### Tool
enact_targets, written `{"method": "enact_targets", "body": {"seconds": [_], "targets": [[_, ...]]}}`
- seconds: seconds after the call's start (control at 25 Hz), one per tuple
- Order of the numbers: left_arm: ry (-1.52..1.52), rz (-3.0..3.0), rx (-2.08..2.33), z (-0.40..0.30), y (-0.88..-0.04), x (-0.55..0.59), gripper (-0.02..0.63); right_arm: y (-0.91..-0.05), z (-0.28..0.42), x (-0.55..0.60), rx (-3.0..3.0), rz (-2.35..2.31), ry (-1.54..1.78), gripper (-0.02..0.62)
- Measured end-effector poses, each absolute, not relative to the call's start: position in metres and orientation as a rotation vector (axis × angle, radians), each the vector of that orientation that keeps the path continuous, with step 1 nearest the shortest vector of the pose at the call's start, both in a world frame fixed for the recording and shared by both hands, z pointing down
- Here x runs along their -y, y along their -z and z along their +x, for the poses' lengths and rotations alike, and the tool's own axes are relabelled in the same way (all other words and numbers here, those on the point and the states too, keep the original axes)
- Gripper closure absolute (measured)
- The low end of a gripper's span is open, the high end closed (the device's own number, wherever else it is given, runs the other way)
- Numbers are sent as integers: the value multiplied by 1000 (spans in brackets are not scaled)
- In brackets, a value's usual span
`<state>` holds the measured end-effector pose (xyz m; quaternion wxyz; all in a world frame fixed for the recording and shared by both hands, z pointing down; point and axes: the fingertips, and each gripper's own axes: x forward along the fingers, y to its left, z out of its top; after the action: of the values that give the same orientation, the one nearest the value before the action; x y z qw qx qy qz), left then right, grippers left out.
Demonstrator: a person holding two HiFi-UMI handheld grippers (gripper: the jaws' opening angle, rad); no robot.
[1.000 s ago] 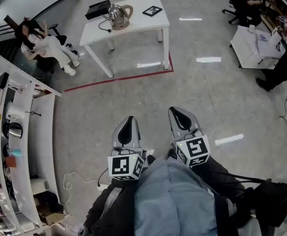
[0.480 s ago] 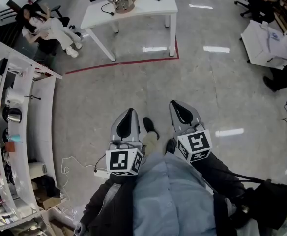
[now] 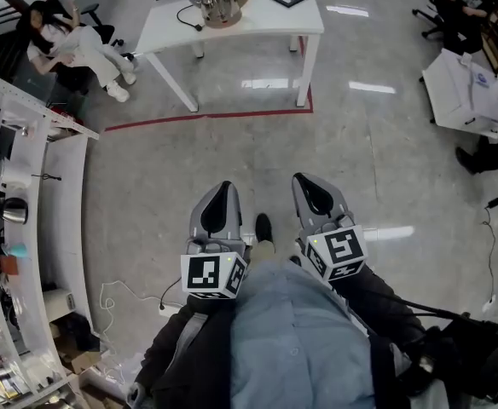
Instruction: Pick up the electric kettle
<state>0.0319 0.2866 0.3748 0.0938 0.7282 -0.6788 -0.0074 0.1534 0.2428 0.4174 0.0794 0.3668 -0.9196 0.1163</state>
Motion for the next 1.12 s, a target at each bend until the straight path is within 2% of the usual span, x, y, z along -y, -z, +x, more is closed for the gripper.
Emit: {"method": "enact_targets", "body": {"seconds": [0.52,0.8,1.12], "targets": [[148,2264,1990,-50,-342,-197,604,-374,75,-150,2760,1175,-216,571],[189,2257,1918,-52,-356,-173,604,-378,77,-130,2691,1207,-190,571],[95,2227,1898,-47,-372,-142,604,-399,77,-100,2679,1197,-244,571]]}}
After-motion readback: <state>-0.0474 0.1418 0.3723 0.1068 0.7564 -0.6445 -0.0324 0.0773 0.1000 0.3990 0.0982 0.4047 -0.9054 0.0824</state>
